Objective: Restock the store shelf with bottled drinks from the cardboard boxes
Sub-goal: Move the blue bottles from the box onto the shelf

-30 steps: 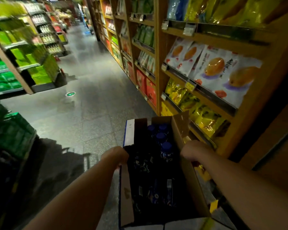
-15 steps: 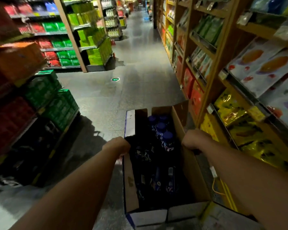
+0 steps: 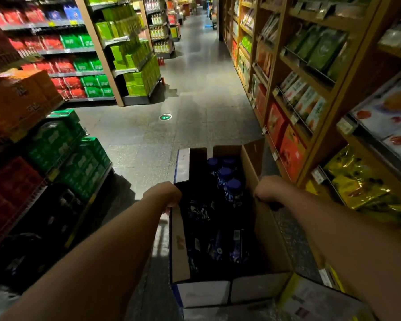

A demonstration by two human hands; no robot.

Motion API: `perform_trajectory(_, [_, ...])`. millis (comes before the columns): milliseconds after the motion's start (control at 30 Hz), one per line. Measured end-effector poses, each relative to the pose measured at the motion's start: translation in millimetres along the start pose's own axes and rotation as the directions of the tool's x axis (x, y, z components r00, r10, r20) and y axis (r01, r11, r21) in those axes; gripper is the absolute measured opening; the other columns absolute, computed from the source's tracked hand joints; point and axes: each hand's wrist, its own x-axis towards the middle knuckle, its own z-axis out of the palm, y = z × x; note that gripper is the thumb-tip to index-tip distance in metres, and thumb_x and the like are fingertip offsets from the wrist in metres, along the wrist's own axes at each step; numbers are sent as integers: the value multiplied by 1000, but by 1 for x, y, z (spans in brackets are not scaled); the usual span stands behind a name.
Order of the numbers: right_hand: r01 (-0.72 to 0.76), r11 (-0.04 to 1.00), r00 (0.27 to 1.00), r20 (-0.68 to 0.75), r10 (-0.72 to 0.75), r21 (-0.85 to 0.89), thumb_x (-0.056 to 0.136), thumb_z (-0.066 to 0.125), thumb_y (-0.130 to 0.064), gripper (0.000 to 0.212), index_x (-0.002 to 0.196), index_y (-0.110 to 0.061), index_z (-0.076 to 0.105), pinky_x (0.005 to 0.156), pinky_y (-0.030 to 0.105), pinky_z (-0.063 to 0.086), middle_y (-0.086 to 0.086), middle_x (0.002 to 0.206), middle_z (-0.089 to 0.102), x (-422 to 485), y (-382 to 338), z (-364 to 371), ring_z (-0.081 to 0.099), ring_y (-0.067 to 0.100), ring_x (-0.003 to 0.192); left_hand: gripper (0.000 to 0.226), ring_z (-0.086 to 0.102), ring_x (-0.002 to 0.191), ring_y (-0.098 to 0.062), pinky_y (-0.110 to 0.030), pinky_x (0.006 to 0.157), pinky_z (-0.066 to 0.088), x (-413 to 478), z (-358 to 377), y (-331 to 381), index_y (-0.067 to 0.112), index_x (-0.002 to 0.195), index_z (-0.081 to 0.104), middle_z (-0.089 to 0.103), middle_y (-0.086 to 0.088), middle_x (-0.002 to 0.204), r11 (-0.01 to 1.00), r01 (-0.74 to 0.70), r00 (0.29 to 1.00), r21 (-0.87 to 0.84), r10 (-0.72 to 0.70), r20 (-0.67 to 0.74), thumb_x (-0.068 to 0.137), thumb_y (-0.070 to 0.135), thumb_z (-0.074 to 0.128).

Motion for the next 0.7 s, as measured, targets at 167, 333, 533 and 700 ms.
perform_trajectory(167, [-23,999,1000,18,22,29,89,49,-21,26,103,-3,61,59,32,54,13,87,65,74,-19,-32,67,27,68,14,62,45,-13,-25,59,55,66,-28,30,10,75,59,65,-5,60,998,0,1000,61,2,-30,86,17,55])
perform_trajectory(333, [29,999,995,91,-26,-36,90,51,-15,22,79,0,64,32,17,39,11,60,63,156,-40,-80,59,17,36,13,60,43,-14,-24,57,51,134,-51,62,6,83,62,64,-8,61,998,58,998,40,-56,-34,86,14,53])
perform_trajectory(533, [123,986,990,81,-114,-115,95,46,-16,28,100,2,66,49,27,49,12,73,64,227,-76,-138,65,24,64,13,61,43,-12,-22,56,53,200,-85,93,9,79,61,64,-4,62,996,87,994,-36,-89,-71,86,19,56])
perform_trajectory(700, [167,980,985,61,-161,-109,91,53,-12,21,103,3,64,57,32,52,15,78,66,289,-121,-181,67,26,67,16,55,31,-10,-19,46,45,257,-124,108,10,70,57,60,-3,52,988,130,986,-80,-137,-91,85,17,55])
